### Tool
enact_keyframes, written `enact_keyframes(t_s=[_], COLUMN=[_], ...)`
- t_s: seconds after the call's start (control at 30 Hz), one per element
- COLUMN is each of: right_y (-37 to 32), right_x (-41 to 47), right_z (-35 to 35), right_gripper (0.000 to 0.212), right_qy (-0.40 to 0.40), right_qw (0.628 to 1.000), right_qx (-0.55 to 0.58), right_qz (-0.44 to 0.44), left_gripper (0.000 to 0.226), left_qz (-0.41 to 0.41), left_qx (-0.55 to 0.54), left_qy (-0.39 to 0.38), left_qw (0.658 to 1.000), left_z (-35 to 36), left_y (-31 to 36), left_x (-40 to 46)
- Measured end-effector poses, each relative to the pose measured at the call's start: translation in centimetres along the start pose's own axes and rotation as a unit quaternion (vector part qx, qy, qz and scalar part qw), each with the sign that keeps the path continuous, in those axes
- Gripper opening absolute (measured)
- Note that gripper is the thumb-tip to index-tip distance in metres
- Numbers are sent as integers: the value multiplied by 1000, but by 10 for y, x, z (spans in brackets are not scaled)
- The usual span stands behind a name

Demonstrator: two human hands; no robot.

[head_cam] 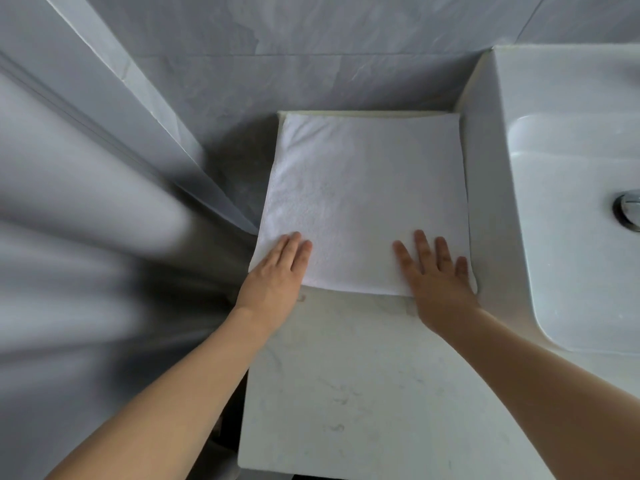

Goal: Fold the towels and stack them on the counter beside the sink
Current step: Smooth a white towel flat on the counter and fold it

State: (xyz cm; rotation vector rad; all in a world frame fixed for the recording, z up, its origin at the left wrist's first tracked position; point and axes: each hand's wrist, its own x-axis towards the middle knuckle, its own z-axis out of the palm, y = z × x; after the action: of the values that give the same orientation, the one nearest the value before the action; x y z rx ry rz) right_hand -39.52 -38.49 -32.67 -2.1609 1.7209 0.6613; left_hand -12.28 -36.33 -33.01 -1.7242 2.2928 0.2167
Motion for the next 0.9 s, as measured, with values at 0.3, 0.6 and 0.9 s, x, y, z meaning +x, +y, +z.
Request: enact_keyframes(t_s=[0.3, 0.6, 0.9], right_y=[15, 40, 52], right_x=[10, 56, 132], right_z=[-85, -150, -177], right_gripper=[33, 33, 42], right_qy=[-37, 94, 93], right_qw=[996, 979, 961], right_qx=[-64, -171, -243], right_qz=[51, 64, 89], left_gripper=[22, 19, 15], left_qz=[-72, -204, -282], left_qx=[-45, -605, -664], left_qy=[-69, 26, 109], left_qw=[994, 769, 684], left_z=[-66, -102, -87], left_y=[-31, -91, -92], left_x=[29, 84, 160])
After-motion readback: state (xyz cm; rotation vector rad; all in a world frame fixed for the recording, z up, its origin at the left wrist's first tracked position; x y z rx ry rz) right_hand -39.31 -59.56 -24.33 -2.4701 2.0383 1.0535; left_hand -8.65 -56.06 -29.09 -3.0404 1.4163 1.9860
